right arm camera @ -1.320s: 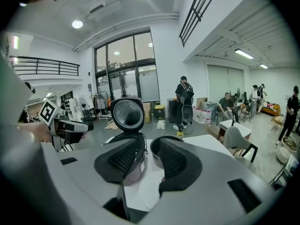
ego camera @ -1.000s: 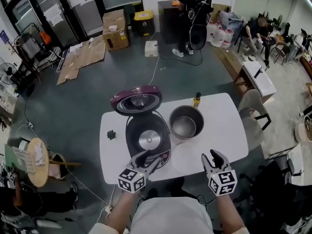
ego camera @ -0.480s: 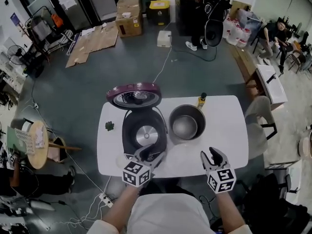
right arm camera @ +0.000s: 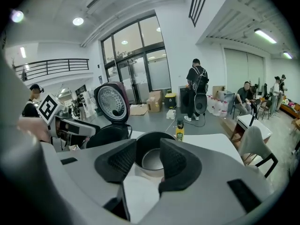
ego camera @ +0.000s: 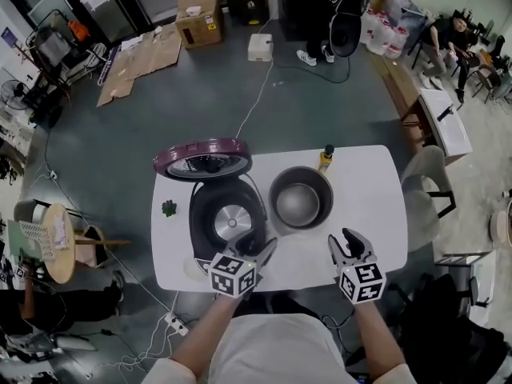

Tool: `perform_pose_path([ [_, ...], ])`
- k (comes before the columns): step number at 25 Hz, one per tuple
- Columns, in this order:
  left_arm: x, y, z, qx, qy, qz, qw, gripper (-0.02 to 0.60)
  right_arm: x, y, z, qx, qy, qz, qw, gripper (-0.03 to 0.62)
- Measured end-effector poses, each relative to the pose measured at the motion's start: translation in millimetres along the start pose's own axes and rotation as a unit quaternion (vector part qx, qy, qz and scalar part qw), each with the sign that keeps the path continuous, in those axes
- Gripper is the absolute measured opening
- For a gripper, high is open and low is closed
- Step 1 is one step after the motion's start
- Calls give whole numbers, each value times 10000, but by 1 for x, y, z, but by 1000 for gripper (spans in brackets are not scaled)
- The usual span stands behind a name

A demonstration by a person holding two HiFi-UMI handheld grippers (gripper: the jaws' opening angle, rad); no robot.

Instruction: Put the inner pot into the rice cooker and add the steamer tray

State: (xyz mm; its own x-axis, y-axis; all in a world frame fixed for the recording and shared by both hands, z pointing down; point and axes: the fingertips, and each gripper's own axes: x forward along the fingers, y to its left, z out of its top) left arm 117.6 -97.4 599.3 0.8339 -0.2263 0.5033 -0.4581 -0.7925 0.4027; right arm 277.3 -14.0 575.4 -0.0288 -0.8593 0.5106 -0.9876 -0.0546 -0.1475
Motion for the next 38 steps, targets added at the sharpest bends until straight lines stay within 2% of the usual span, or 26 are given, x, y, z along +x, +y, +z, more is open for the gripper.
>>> perform_pose_path([
  [4, 37, -6, -1, -162, 51, 20, 9999, 242, 18, -16, -3, 42, 90, -12, 9999, 172],
  [10, 77, -3, -14, -495, 174, 438, 9977, 259, 41, -31, -13, -15, 261, 48, 9996, 172],
  [19, 114, 9, -30, -576, 399, 1021, 9923, 267, 77, -60, -26, -79, 493, 45, 9987, 172],
  [22, 126, 6, -36, -786, 438, 1142, 9894, 280, 86, -66, -36, -64, 581, 46, 9983, 172],
  [27, 138, 4, -57, -1259, 565, 1399, 9805, 293, 96, -73, -48, -64, 715, 43, 9974, 172],
  [33, 146, 15, -88, -1866, 728, 1735, 9643, 313, 111, -87, -56, -123, 791, -56, 9968, 175],
  [38, 155, 31, -97, -2136, 693, 1921, 9553, 313, 129, -98, -65, -139, 903, -153, 9957, 181],
])
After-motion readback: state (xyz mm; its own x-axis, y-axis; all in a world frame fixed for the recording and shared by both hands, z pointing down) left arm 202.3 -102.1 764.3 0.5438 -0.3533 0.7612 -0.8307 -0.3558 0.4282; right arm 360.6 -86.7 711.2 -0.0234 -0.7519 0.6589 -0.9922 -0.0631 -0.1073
